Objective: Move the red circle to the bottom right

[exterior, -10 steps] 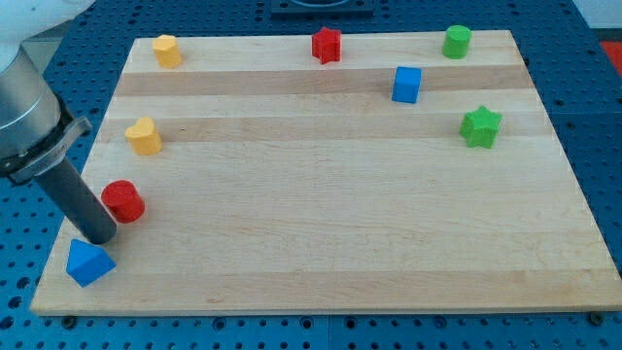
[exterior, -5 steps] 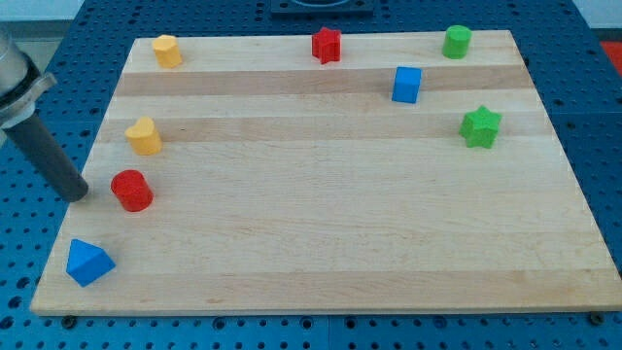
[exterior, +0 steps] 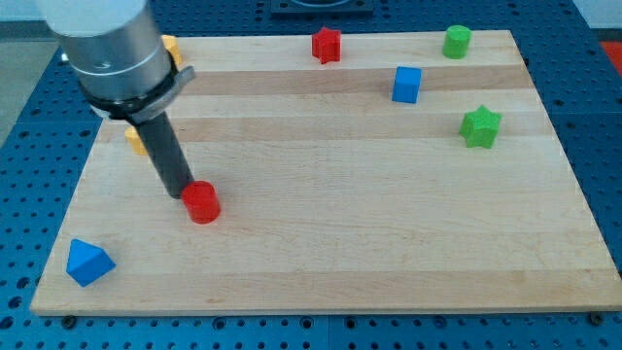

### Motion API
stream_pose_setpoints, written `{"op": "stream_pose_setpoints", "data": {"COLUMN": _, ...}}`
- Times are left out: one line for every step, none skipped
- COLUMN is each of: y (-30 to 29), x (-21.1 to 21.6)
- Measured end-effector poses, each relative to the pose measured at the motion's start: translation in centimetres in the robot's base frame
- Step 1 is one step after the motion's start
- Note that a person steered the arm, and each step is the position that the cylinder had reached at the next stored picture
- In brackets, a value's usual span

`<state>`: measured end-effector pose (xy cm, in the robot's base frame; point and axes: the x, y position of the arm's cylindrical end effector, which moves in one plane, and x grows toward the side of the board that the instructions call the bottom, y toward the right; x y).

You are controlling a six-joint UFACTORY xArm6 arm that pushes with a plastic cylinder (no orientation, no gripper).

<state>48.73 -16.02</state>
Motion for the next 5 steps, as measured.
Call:
{"op": "stream_pose_setpoints", "data": {"y": 1.6, "x": 1.8}}
{"op": "stream_pose_setpoints", "data": {"y": 1.6, "x": 3.4}}
{"op": "stream_pose_setpoints", "data": {"y": 1.1, "x": 3.8}}
{"op": "stream_pose_setpoints", "data": {"y": 0.9, "x": 4.4}}
{"op": "stream_pose_setpoints", "data": {"y": 0.3, "x": 5.3}}
